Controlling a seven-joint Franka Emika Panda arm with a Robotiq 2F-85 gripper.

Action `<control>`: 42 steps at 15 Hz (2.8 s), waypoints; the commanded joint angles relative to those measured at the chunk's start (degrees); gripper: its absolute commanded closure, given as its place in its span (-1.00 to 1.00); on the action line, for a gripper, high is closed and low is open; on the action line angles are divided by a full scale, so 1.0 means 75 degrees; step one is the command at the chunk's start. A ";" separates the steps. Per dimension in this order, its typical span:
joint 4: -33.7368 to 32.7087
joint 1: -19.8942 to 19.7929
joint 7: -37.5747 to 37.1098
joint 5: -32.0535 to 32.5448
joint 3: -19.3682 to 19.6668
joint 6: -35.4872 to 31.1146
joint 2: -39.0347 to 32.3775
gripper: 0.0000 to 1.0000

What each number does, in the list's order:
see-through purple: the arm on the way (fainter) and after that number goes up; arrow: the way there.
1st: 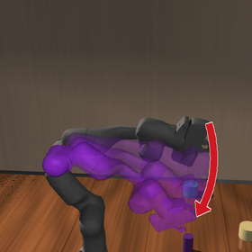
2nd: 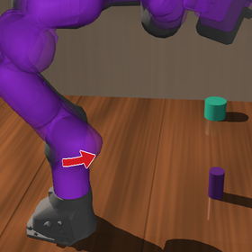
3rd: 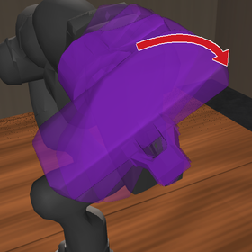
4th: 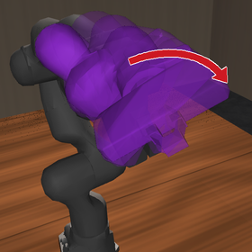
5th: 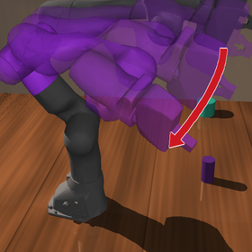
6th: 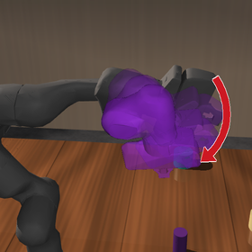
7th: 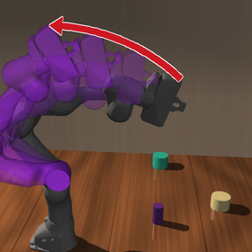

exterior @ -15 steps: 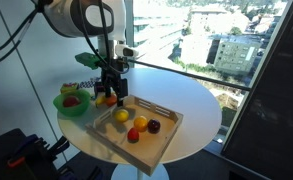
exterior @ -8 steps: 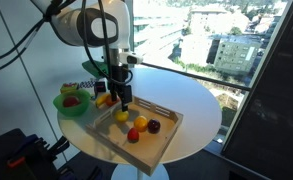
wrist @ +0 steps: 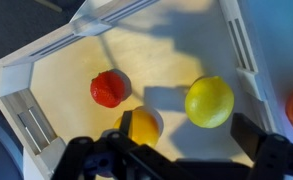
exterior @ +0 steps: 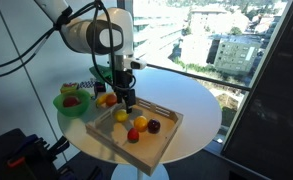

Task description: Remove the yellow round fruit from the wooden tray and put it in the green bowl

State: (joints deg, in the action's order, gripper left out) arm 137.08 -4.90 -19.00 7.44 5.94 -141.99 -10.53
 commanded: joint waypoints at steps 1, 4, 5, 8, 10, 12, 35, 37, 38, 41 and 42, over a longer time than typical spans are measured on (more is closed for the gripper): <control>-0.0370 0.0179 -0.0324 -0.0100 0.0088 -0.0101 -0.0404 -1.00; -0.0536 0.0298 -0.0558 -0.0093 0.0113 -0.0133 -0.0644 -1.00; -0.0575 0.0330 -0.0587 -0.0108 0.0114 -0.0136 -0.0710 -1.00; -0.0648 0.0433 -0.0705 -0.0128 0.0132 -0.0177 -0.0891 -1.00; -0.0666 0.0495 -0.0804 -0.0120 0.0161 -0.0222 -0.0968 -1.00; -0.0640 0.0547 -0.0943 -0.0126 0.0197 -0.0298 -0.1004 -1.00; -0.0579 0.0662 -0.1098 -0.0871 0.0368 -0.0437 -0.1251 0.33; -0.0546 0.0707 -0.1106 -0.0771 0.0429 -0.0284 -0.1118 0.33; -0.0528 0.0728 -0.1115 -0.0735 0.0446 -0.0195 -0.1034 0.33; -0.0466 0.0814 -0.1144 -0.0580 0.0471 0.0052 -0.0703 0.33; -0.0447 0.0830 -0.1130 -0.0534 0.0455 0.0143 -0.0577 0.33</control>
State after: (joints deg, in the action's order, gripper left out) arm 133.09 0.21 -27.25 1.86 8.60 -143.92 -18.64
